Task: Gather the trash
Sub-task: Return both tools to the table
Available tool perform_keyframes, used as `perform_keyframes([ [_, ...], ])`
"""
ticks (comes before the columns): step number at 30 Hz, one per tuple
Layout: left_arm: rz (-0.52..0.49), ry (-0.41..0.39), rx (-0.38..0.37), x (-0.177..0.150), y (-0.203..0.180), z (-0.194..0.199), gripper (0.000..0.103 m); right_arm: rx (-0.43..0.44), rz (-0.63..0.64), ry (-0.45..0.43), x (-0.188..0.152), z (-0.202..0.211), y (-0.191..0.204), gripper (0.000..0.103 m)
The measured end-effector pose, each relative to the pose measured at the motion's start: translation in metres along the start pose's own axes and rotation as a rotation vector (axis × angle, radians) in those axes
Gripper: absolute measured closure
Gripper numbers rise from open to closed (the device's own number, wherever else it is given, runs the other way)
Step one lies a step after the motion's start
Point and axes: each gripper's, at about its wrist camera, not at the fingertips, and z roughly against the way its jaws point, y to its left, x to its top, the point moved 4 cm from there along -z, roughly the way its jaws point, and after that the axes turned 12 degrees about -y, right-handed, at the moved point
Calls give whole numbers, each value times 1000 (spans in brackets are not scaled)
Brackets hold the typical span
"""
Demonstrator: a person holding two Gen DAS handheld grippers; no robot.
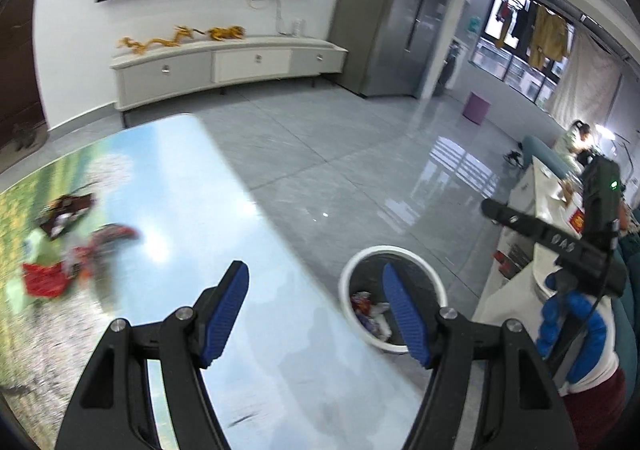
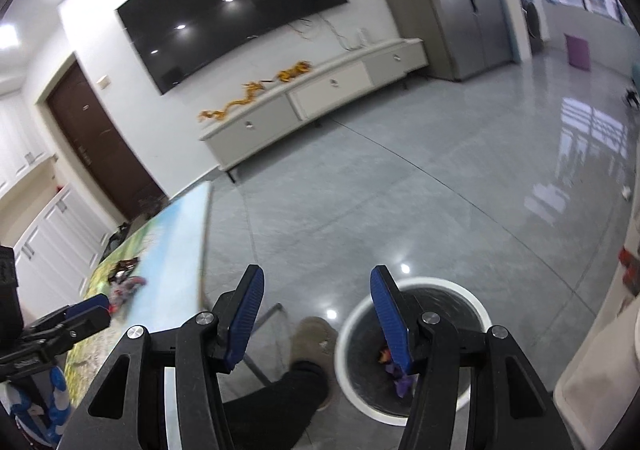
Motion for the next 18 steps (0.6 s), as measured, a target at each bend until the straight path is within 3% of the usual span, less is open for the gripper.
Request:
perform_keyframes([
  [9,86,-40,160,-24,109,62,35,109,108,16,-1,-15,86,49],
  [18,209,-62,296,-41,215,97,35,229,202,104,-25,-59,172,49],
])
